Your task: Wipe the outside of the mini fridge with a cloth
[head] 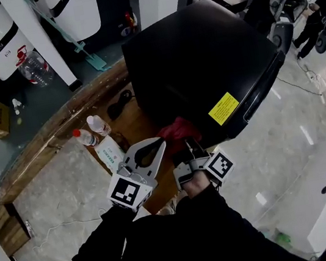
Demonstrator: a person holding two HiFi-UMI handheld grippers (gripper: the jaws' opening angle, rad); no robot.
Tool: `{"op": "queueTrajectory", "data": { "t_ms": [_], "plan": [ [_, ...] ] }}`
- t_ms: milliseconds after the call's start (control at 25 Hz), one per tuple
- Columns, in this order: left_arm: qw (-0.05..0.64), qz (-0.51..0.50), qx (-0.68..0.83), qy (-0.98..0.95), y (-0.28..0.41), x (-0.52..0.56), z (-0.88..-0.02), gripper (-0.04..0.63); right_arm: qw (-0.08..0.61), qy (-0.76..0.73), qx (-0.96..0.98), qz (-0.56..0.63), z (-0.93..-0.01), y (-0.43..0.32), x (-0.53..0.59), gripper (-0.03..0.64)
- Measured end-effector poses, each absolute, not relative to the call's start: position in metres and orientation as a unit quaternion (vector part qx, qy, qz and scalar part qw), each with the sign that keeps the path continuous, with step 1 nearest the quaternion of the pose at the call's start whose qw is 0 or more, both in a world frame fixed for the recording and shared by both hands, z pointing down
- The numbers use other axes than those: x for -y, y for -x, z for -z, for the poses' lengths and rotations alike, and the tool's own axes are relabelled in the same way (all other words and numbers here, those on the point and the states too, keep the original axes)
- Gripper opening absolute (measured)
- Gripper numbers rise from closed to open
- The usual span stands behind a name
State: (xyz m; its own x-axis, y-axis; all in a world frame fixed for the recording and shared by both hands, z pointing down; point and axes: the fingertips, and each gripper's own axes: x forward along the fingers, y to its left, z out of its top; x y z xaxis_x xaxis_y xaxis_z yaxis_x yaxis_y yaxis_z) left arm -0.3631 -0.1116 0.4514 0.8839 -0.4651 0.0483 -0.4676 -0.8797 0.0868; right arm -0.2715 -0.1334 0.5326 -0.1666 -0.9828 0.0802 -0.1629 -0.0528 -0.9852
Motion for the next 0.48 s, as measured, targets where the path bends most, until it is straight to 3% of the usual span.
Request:
{"op": "queueTrajectory", "data": {
  "t_ms": [480],
  "plan": [
    [0.125, -0.09, 0.249, -0.956, 0.347, 0.126, -0.596, 0.005, 0.35, 0.533, -0.514, 0.573, -0.678, 0.275, 0.145, 0.051]
  ]
}}
